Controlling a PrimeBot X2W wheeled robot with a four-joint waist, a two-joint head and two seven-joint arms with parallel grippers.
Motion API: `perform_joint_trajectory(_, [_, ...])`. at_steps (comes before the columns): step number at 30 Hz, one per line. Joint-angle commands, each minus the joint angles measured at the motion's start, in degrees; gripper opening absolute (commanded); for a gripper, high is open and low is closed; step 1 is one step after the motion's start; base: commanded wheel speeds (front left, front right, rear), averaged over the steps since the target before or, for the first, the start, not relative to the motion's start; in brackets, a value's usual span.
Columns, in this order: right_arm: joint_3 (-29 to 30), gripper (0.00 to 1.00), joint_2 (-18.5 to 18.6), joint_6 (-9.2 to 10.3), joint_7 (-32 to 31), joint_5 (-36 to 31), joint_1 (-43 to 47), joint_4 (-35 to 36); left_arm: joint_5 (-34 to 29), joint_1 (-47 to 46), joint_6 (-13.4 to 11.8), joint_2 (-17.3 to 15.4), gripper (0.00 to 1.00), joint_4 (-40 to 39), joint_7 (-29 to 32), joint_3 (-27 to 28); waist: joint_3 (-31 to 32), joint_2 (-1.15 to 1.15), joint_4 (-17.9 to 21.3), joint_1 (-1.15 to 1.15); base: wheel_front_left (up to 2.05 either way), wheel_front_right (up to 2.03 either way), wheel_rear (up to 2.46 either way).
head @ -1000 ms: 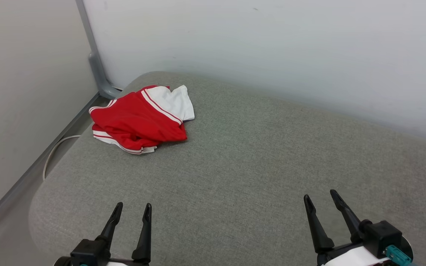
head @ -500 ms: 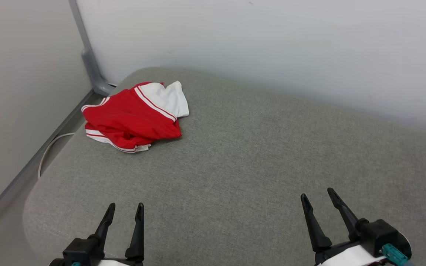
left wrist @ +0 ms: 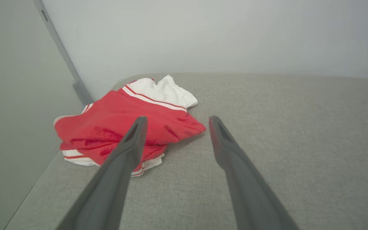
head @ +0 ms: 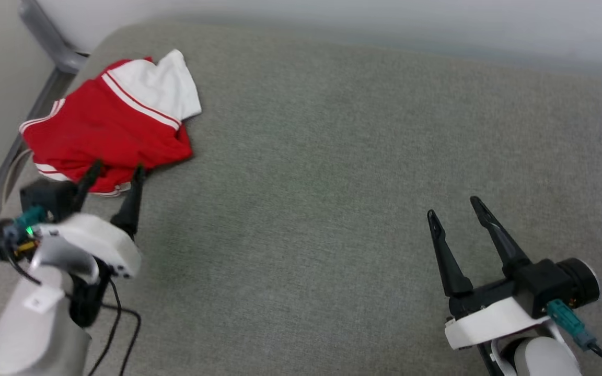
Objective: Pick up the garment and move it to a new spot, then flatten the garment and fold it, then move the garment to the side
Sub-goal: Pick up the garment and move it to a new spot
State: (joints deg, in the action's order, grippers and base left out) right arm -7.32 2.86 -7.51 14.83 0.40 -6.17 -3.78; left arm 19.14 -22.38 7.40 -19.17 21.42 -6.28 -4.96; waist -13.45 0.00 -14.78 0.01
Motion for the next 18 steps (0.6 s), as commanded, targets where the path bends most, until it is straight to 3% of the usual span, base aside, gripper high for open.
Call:
perform_joint_trajectory(1, [-0.08, 1.0, 0.03, 0.04, -0.17, -0.62, -1.38, 0.76, 1.9, -2.88, 0.11, -2.24, 1.0, 1.02, 2.44, -1.28, -5.55, 0.0, 4.06, -0.01, 0.0, 0.0, 0.0])
perform_joint_trajectory(3, [-0.07, 1.0, 0.03, 0.04, -0.28, -0.92, -1.86, 1.24, 3.68, -5.26, 0.07, -4.18, 1.0, 1.7, 4.53, -2.47, -6.58, 0.0, 4.54, -0.01, 0.0, 0.0, 0.0])
perform_joint_trajectory(5, [-0.22, 1.0, 0.03, 0.04, -0.55, -1.46, -2.74, 2.13, 8.49, -9.22, 0.07, -7.34, 1.0, 2.75, 9.97, -5.39, -8.7, 0.0, 5.51, -0.01, 0.0, 0.0, 0.0])
perform_joint_trajectory(6, [-0.38, 1.0, 0.03, 0.04, -0.78, -1.74, -3.51, 2.97, 12.94, -12.53, 0.07, -10.92, 1.0, 3.21, 15.51, -7.46, -10.53, 0.0, 6.53, -0.01, 0.0, 0.0, 0.0])
perform_joint_trajectory(7, [-0.38, 1.0, 0.03, 0.04, -0.78, -1.74, -3.51, 2.97, 12.94, -12.53, 0.07, -10.92, 1.0, 3.21, 15.51, -7.46, -10.53, 0.0, 6.53, -0.01, 0.0, 0.0, 0.0])
perform_joint_trajectory(11, [-0.63, 1.0, 0.03, 0.04, -0.75, -1.96, -4.87, 4.09, 23.29, -18.34, 0.07, -17.12, 1.0, 4.17, 27.6, -10.05, -14.1, 0.0, 8.71, -0.01, 0.0, 0.0, 0.0])
perform_joint_trajectory(15, [-0.9, 1.0, 0.03, 0.04, -0.53, -1.97, -5.42, 4.24, 28.74, -20.68, 0.07, -19.61, 1.0, 6.53, 35.7, -10.1, -15.8, 0.0, 10.12, -0.01, 0.0, 0.0, 0.0])
perform_joint_trajectory(18, [-0.98, 1.0, 0.03, 0.04, -0.39, -1.81, -5.55, 4.22, 30.29, -21.44, 0.08, -20.4, 1.0, 7.86, 38.23, -9.85, -16.32, 0.0, 10.69, -0.01, 0.0, 0.0, 0.0])
